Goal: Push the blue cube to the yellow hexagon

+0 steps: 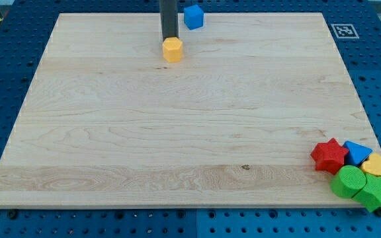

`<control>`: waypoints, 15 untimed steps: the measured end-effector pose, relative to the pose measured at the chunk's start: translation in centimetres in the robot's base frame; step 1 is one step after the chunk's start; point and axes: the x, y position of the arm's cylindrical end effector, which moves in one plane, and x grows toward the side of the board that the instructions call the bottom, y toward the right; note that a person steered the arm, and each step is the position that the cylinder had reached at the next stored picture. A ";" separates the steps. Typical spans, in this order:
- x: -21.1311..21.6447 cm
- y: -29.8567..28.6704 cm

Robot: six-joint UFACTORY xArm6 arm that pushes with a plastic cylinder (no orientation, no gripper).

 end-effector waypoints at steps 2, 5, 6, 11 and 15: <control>5.5 0.0; -0.5 -1.8; -4.3 -1.8; -10.4 -0.4; -10.2 5.4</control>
